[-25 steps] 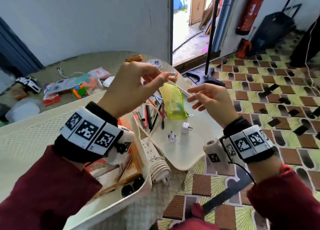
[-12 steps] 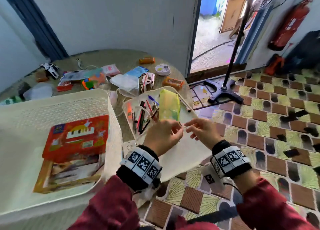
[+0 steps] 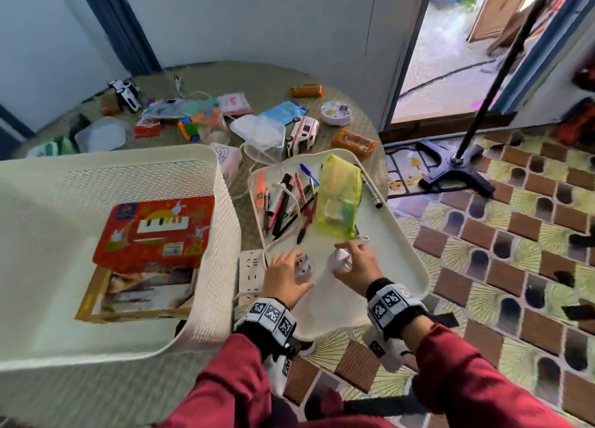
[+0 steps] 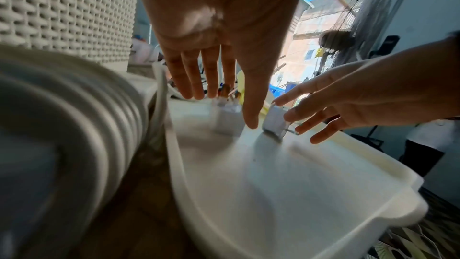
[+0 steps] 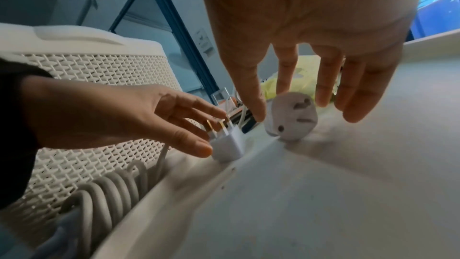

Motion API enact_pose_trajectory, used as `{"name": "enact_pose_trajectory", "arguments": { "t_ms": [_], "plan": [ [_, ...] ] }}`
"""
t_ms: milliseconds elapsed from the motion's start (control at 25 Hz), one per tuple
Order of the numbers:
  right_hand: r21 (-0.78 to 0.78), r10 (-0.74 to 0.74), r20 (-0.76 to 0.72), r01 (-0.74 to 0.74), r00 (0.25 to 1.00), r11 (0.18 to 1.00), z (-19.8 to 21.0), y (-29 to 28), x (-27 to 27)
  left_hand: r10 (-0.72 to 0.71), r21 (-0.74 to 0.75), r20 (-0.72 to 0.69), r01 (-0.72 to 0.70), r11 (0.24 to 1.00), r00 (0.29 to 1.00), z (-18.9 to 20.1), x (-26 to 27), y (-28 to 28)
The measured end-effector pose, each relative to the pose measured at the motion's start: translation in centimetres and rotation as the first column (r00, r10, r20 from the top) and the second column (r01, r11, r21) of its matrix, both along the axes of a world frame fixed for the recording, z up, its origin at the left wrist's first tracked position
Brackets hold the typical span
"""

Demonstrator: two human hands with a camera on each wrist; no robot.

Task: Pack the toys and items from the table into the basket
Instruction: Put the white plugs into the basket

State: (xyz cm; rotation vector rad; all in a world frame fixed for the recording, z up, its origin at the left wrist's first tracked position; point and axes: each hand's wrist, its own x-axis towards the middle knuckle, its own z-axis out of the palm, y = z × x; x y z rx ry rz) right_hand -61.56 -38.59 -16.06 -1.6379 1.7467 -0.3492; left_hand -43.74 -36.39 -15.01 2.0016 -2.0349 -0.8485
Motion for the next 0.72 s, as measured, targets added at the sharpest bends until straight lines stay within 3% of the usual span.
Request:
{"name": "enact_pose_trajectory", "arguments": {
  "t_ms": [120,240,360,560,720],
  "plan": [
    [-0.03,0.014,-0.035,-0.015,0.999,0.999,-0.6,-0.1,0.2,0.051,-0.022,0.004,-0.051,0.998,0.999,-1.1,0.0,-0.1],
    [-0.103,0.001,0.057,0.005,0.998,0.995,-0.2,0.2,0.0,0.068,-0.035,0.018,-0.068,0.997,0.998,-1.4,-0.1,-0.2],
    [-0.136,-0.033,0.125,0.05,0.992,0.989,1.1,0.9,-0.6,0.09,-0.057,-0.102,-0.096,0.994,0.991,-0.6,-0.5,0.1],
    [-0.215,-0.108,0.311,0.181,0.944,0.96,5.3,1.3,-1.1,0.094,-0.268,-0.359,-0.199,0.943,0.928,5.6,-1.1,1.6],
    [-0.352,-0.027,0.4,0.18,0.916,0.919,10.3,1.1,-0.5,0.041,-0.413,-0.5,-0.28,0.867,0.865,12.5,-0.9,4.2]
  ]
}}
